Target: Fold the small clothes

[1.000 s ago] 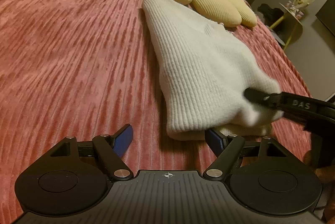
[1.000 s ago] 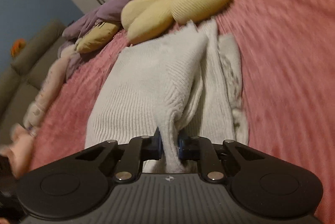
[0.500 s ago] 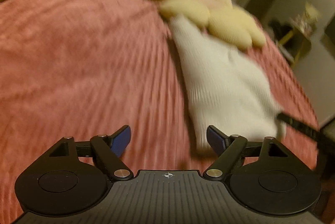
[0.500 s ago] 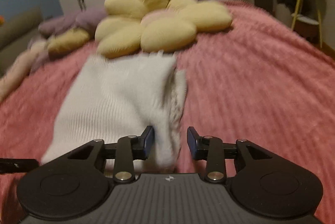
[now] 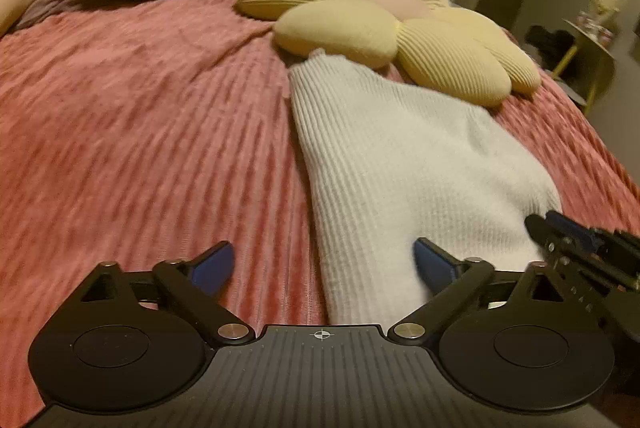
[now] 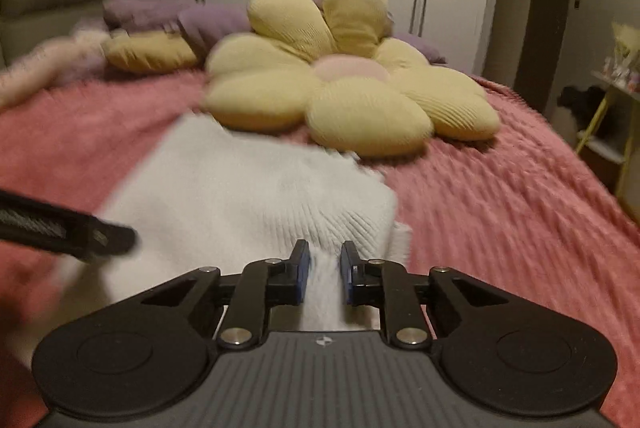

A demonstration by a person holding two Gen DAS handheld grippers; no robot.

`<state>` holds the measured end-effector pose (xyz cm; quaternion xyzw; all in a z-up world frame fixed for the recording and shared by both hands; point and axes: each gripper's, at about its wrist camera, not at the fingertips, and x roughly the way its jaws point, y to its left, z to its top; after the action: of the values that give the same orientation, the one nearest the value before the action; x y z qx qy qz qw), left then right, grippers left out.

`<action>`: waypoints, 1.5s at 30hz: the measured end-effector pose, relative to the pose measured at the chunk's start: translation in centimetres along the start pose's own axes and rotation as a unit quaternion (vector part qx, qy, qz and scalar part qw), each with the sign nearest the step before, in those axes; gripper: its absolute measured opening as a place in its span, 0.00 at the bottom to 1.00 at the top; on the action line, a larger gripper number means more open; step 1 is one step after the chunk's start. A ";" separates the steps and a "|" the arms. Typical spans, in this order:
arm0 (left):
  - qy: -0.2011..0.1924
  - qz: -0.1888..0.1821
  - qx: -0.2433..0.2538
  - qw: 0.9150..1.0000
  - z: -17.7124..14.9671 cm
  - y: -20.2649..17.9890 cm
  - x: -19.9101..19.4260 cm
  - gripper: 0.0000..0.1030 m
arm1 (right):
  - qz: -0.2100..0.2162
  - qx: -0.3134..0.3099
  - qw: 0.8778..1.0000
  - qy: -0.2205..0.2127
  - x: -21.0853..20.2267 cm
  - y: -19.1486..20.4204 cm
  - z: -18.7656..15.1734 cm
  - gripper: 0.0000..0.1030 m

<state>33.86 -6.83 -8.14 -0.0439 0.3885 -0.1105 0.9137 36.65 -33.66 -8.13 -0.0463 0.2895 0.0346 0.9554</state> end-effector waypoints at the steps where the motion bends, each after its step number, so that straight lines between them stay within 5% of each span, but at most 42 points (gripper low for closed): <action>1: -0.007 -0.004 0.000 1.000 -0.4 0.2 0.2 1.00 | -0.002 0.000 1.000 -0.007 0.4 -0.4 -0.8 0.15; 6: -0.014 -0.026 -0.051 0.998 0.7 1.8 -1.0 1.00 | 0.009 0.006 1.000 -0.020 -0.2 -0.7 -1.2 0.16; 9: -0.031 -0.007 -0.081 0.996 2.5 1.8 -0.7 1.00 | 0.012 0.044 0.998 -0.033 -1.0 -1.1 0.8 0.16; 18: -0.006 0.064 -0.129 0.990 5.3 0.9 5.3 1.00 | 0.003 -0.014 1.000 -0.003 6.0 1.4 4.7 0.16; 23: -0.041 0.094 -0.080 0.991 4.4 -0.5 6.7 1.00 | -0.018 -0.020 0.999 -0.020 7.3 1.0 3.0 0.34; 25: -0.050 0.099 -0.076 0.991 4.1 -0.7 6.9 1.00 | -0.031 0.006 0.999 -0.024 7.7 0.1 2.6 0.52; 28: -0.058 0.105 -0.072 0.990 4.0 -1.1 7.3 1.00 | -0.022 0.061 0.998 -0.023 8.1 -1.6 2.0 0.52; 45: -0.074 0.114 -0.067 0.988 3.5 -1.5 7.8 1.00 | -0.035 0.070 0.996 -0.041 9.0 -1.6 1.1 0.64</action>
<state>41.39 -10.15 -10.92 -0.0682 0.3287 0.0240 0.9417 44.83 -34.77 -12.13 0.0120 0.2503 -0.0171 0.9679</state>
